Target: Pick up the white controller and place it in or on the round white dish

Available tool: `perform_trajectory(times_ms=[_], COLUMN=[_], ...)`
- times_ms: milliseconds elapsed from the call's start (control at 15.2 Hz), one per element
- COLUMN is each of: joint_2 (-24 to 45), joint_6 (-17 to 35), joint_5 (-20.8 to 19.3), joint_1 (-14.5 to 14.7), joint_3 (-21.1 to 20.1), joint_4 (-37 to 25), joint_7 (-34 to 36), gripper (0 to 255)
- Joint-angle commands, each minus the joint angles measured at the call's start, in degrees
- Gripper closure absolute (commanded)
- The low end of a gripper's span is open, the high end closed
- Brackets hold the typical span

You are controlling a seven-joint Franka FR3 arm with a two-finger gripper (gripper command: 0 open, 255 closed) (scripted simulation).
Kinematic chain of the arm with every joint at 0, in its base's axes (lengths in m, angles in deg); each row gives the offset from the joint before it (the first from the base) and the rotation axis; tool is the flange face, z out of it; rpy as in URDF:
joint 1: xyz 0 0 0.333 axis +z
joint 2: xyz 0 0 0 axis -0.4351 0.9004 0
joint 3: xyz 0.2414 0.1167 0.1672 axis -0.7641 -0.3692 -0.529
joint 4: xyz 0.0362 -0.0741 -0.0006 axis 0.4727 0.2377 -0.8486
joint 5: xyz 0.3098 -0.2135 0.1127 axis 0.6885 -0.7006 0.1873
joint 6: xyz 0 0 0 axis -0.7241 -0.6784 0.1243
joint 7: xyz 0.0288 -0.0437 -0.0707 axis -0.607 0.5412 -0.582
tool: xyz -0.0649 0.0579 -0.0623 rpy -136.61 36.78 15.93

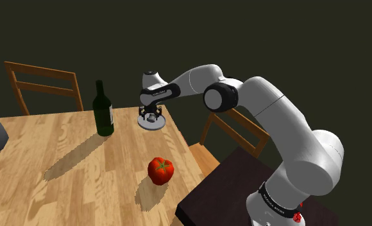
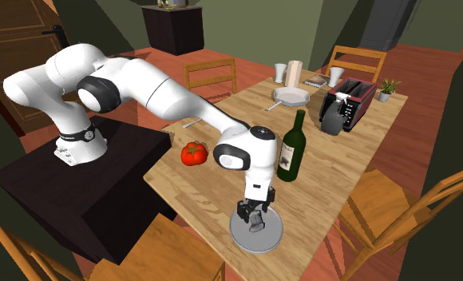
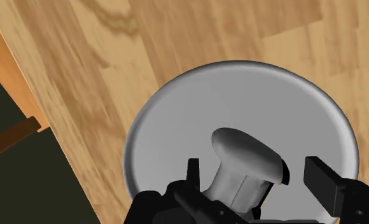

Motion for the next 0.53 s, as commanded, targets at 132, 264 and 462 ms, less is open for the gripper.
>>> perform_trajectory(times_ms=[132, 264, 462], joint_2=[0.1, -1.9, -6.7], joint_6=[0.0, -0.4, -2.0], joint_5=[0.0, 0.0, 0.2], joint_1=[0.0, 0.0, 0.0], joint_3=[0.0, -0.1, -0.4], joint_4=[0.0, 1.5, 4.7], joint_7=[0.0, 0.1, 0.2], gripper=[0, 0, 0])
